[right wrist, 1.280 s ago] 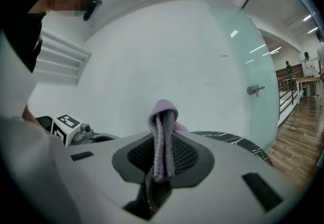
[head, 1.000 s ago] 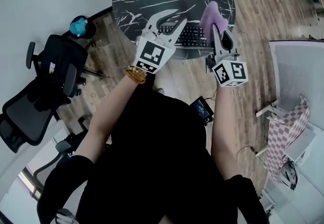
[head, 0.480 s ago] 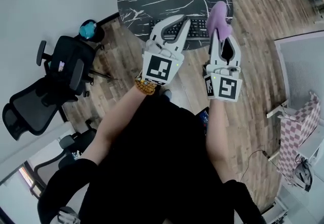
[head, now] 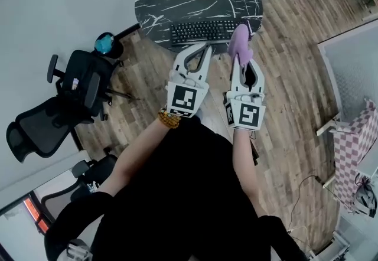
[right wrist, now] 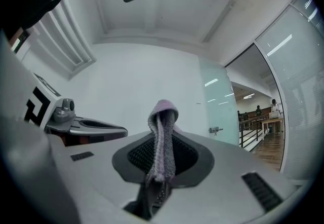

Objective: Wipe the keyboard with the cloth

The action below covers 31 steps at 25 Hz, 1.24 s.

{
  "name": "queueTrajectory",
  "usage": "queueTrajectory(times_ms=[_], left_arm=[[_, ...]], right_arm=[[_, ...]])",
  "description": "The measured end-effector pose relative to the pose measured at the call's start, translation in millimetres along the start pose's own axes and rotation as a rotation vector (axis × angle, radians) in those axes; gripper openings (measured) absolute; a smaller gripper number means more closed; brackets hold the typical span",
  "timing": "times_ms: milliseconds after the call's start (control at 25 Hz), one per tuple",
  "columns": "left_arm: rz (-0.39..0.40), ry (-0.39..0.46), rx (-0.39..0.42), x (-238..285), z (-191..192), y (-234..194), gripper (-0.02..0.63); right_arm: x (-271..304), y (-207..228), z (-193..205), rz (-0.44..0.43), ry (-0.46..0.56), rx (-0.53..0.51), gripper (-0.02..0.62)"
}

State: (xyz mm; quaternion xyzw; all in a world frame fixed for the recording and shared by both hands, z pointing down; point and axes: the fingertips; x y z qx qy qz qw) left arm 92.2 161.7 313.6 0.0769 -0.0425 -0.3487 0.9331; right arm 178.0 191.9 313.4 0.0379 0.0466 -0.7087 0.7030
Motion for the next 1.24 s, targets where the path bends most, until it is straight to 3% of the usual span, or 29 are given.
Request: queueTrajectory(times_ms=[400,680,1000,1240], left_arm=[[0.035,-0.055,0.045,-11.3,5.3,19.8,0.015],[0.051,-0.056,0.003,-6.2,17.5,15.2,0.015],[0.086,-0.053,-0.037,-13.2,29.4,-4.2,0.015],[0.132,-0.055,-0.044,-32.4,35.6,-22.8,0.015]], right_arm=[[-27.4,-16.0,16.8,0.012,-0.067,0.026,0.071],[-22.7,-19.5,20.6,0.008,-0.095,-0.029,0.071],[-9.8,-40.6,10.3,0.017,-0.112,-0.015,0.071],[1.3,-67.2,8.7,0.056,-0.11,0.056,0.071]])
Point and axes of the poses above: the fingertips, and each gripper's own axes: x forward along the fingers, y to its right, z out of its underside, and after that the axes turned 9 degrees about z, right-handed
